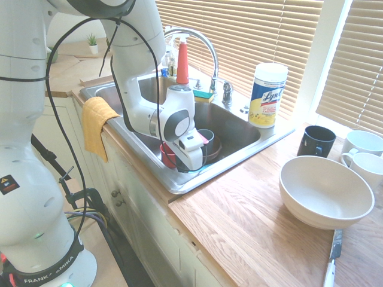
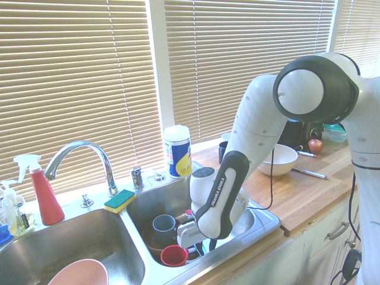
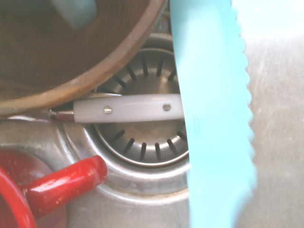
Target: Put the knife into the sink
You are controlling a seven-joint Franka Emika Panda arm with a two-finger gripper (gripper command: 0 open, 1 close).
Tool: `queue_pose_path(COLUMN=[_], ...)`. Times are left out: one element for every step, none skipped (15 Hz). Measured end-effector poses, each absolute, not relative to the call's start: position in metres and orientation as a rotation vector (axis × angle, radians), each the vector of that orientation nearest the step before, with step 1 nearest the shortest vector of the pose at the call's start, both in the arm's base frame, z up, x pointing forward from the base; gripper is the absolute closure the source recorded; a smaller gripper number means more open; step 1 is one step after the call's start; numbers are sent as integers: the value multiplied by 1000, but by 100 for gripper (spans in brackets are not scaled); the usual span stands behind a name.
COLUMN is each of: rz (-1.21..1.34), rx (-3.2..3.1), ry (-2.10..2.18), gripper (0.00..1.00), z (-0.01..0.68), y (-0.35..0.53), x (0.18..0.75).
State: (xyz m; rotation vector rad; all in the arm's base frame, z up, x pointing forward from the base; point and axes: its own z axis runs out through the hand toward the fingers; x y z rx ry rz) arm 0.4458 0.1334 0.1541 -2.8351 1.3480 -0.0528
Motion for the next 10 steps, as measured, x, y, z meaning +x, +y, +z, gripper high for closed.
queue_pose_path(rz=[-54, -58, -64, -74, -91, -111, -134, -152, -169, -184], rx=[-2833, -2830, -2827, -2824, -2820, -2815, -2811, -2810, -2814, -2819], ry=[1345, 1340, 1336, 1327, 1318, 1309, 1303, 1299, 1297, 1297], gripper=[0, 0, 0, 0, 0, 0, 0, 0, 0, 0], z=[154, 155, 157, 161, 168, 179, 195, 214, 236, 257], y=[133, 132, 131, 131, 132, 133, 134, 135, 134, 134], x=[446, 447, 448, 450, 453, 455, 459, 461, 463, 463])
